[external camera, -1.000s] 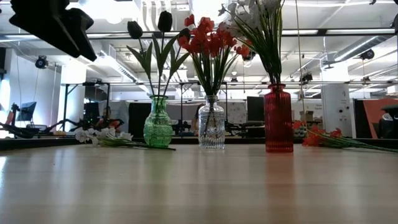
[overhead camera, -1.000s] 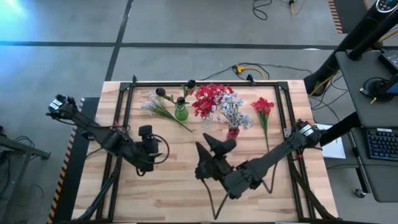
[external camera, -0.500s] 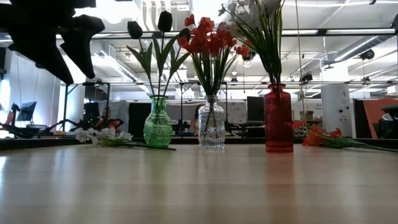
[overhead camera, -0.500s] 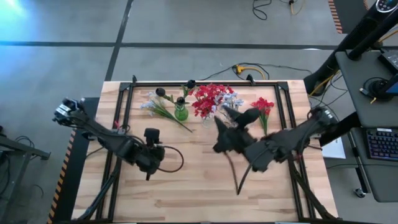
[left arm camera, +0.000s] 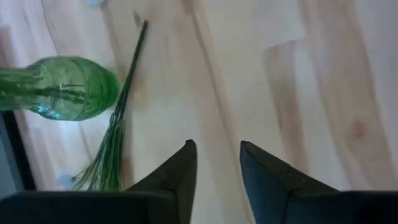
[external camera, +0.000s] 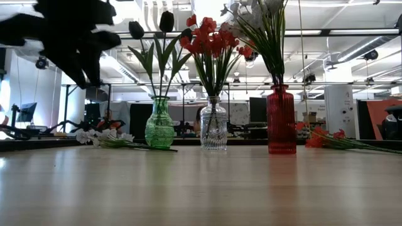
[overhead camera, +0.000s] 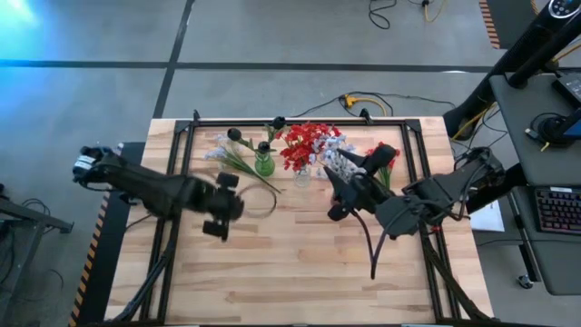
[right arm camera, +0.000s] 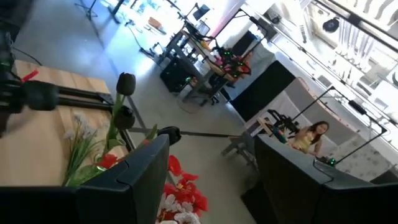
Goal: Sort flowers into vase by color
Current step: Put the white flowers into the red vase
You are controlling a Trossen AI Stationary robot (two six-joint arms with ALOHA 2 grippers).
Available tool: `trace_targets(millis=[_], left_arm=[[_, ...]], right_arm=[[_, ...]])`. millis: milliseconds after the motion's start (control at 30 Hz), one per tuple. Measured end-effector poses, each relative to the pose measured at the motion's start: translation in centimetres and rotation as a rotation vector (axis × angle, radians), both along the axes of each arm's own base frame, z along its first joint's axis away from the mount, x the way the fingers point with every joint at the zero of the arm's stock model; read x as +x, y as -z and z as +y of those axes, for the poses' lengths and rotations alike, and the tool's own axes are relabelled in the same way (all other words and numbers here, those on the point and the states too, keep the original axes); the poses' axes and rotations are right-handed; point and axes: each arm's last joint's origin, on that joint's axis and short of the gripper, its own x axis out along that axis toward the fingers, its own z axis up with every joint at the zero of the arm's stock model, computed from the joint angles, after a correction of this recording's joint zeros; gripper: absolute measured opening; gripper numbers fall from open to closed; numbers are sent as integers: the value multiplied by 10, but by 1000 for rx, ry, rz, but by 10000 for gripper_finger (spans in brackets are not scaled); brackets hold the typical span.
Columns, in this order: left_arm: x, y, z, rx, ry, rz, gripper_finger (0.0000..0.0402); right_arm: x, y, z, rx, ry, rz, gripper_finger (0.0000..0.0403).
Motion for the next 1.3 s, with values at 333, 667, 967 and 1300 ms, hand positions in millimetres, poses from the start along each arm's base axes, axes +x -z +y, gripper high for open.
trace_targets(millis=[333, 667, 967, 1300], left_arm=[[-8, 30, 55, 25, -64, 44, 71], [-29, 70, 56, 53, -93, 174, 66], [-15, 70, 64, 331, -130, 105, 61], [-4, 77, 62, 273, -36, 93, 106]], right_arm=[[5, 4, 3, -31, -3, 39, 228], [5, 5, 3, -34, -3, 42, 228], [5, 5, 3, -38, -4, 47, 228], [5, 5, 3, -36, -4, 45, 228]])
